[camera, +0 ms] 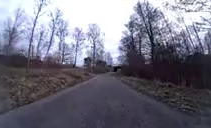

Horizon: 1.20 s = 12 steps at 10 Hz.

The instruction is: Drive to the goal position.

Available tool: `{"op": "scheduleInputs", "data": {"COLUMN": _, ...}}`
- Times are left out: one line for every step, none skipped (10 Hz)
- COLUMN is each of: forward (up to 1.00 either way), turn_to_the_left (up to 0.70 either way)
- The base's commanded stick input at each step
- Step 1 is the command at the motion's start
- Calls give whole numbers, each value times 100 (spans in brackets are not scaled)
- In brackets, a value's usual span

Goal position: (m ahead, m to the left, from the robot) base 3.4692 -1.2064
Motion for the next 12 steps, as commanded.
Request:
{"op": "scheduleInputs", "data": {"forward": 50, "turn_to_the_left": 0}}
{"op": "scheduleInputs", "data": {"forward": 50, "turn_to_the_left": 0}}
{"op": "scheduleInputs", "data": {"forward": 50, "turn_to_the_left": 0}}
{"op": "scheduleInputs", "data": {"forward": 50, "turn_to_the_left": 0}}
{"op": "scheduleInputs", "data": {"forward": 50, "turn_to_the_left": 0}}
{"op": "scheduleInputs", "data": {"forward": 50, "turn_to_the_left": 0}}
{"op": "scheduleInputs", "data": {"forward": 50, "turn_to_the_left": 0}}
{"op": "scheduleInputs", "data": {"forward": 50, "turn_to_the_left": 0}}
{"op": "scheduleInputs", "data": {"forward": 50, "turn_to_the_left": 0}}
{"op": "scheduleInputs", "data": {"forward": 50, "turn_to_the_left": 0}}
{"op": "scheduleInputs", "data": {"forward": 50, "turn_to_the_left": 0}}
{"op": "scheduleInputs", "data": {"forward": 50, "turn_to_the_left": 0}}
